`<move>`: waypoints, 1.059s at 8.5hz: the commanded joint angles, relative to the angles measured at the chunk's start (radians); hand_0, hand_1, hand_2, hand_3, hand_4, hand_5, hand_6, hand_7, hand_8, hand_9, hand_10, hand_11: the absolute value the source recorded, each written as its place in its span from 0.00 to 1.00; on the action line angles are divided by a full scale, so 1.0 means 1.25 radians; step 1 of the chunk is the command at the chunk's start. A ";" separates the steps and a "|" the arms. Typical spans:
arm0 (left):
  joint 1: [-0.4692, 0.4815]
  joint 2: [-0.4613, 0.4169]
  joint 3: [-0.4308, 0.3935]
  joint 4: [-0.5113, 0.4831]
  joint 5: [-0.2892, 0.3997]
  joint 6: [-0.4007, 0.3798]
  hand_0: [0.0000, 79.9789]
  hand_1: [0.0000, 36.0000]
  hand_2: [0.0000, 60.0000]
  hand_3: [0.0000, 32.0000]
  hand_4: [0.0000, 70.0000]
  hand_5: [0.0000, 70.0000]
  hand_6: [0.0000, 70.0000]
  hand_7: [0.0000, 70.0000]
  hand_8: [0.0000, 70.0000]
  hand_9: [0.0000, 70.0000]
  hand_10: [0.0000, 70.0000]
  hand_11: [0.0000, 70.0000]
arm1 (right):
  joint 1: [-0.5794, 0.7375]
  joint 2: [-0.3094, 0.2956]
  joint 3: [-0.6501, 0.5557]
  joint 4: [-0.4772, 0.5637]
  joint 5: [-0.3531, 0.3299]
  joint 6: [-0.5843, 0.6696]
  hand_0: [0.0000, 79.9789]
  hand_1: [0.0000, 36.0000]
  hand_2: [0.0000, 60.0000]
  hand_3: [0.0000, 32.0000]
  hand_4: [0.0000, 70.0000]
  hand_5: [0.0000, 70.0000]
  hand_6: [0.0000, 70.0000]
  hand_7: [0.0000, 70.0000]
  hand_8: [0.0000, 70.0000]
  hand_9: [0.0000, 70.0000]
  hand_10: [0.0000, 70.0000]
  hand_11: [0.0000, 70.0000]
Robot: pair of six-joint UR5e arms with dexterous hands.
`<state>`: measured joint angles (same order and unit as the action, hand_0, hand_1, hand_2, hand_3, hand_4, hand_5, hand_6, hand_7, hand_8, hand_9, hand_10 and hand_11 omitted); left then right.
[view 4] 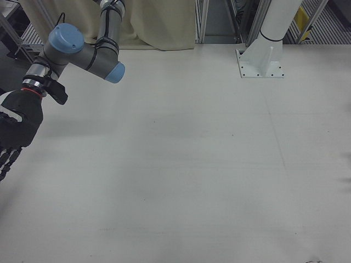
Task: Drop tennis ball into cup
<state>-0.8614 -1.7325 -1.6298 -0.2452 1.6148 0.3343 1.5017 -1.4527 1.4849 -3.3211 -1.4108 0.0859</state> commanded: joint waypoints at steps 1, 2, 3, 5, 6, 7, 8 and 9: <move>-0.003 -0.011 0.003 0.001 0.003 -0.019 0.82 0.97 0.52 1.00 0.00 0.23 0.27 0.24 0.20 0.06 0.15 0.26 | 0.000 0.000 0.001 -0.001 0.000 -0.001 0.00 0.00 0.00 0.00 0.00 0.00 0.00 0.00 0.00 0.00 0.00 0.00; -0.039 -0.007 0.004 0.002 0.003 -0.062 0.80 0.94 0.58 1.00 0.00 0.27 0.49 0.20 0.23 0.05 0.15 0.26 | 0.000 0.000 0.002 -0.001 0.000 -0.001 0.00 0.00 0.00 0.00 0.00 0.00 0.00 0.00 0.00 0.00 0.00 0.00; -0.114 -0.010 0.003 0.002 0.008 -0.093 0.81 0.92 0.61 1.00 0.00 0.30 0.65 0.17 0.26 0.04 0.15 0.26 | 0.000 0.000 0.002 0.000 0.000 -0.001 0.00 0.00 0.00 0.00 0.00 0.00 0.00 0.00 0.00 0.00 0.00 0.00; -0.286 0.002 0.007 0.001 0.015 -0.113 0.81 0.94 0.60 0.99 0.00 0.27 0.49 0.20 0.22 0.04 0.15 0.26 | 0.000 0.000 0.002 0.000 0.001 -0.001 0.00 0.00 0.00 0.00 0.00 0.00 0.00 0.00 0.00 0.00 0.00 0.00; -0.340 0.021 0.021 -0.003 0.014 -0.116 0.80 0.92 0.65 0.98 0.00 0.31 0.71 0.16 0.26 0.03 0.15 0.27 | 0.000 0.000 0.002 -0.001 0.000 -0.001 0.00 0.00 0.00 0.00 0.00 0.00 0.00 0.00 0.00 0.00 0.00 0.00; -0.387 0.031 0.042 -0.005 0.014 -0.121 0.80 0.95 0.61 0.95 0.00 0.26 0.44 0.22 0.21 0.05 0.17 0.28 | 0.000 0.000 0.001 -0.001 0.000 -0.001 0.00 0.00 0.00 0.00 0.00 0.00 0.00 0.00 0.00 0.00 0.00 0.00; -0.430 0.040 0.062 0.003 0.014 -0.123 0.80 0.94 0.60 0.95 0.00 0.27 0.49 0.20 0.22 0.05 0.17 0.29 | 0.000 0.000 0.001 -0.001 0.000 -0.001 0.00 0.00 0.00 0.00 0.00 0.00 0.00 0.00 0.00 0.00 0.00 0.00; -0.446 0.047 0.072 0.004 0.014 -0.129 0.80 0.96 0.58 0.98 0.00 0.25 0.38 0.21 0.20 0.05 0.17 0.29 | 0.000 0.000 0.001 0.000 0.001 -0.001 0.00 0.00 0.00 0.00 0.00 0.00 0.00 0.00 0.00 0.00 0.00 0.00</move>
<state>-1.3216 -1.6987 -1.5814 -0.2467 1.6319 0.1859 1.5017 -1.4527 1.4871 -3.3224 -1.4111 0.0844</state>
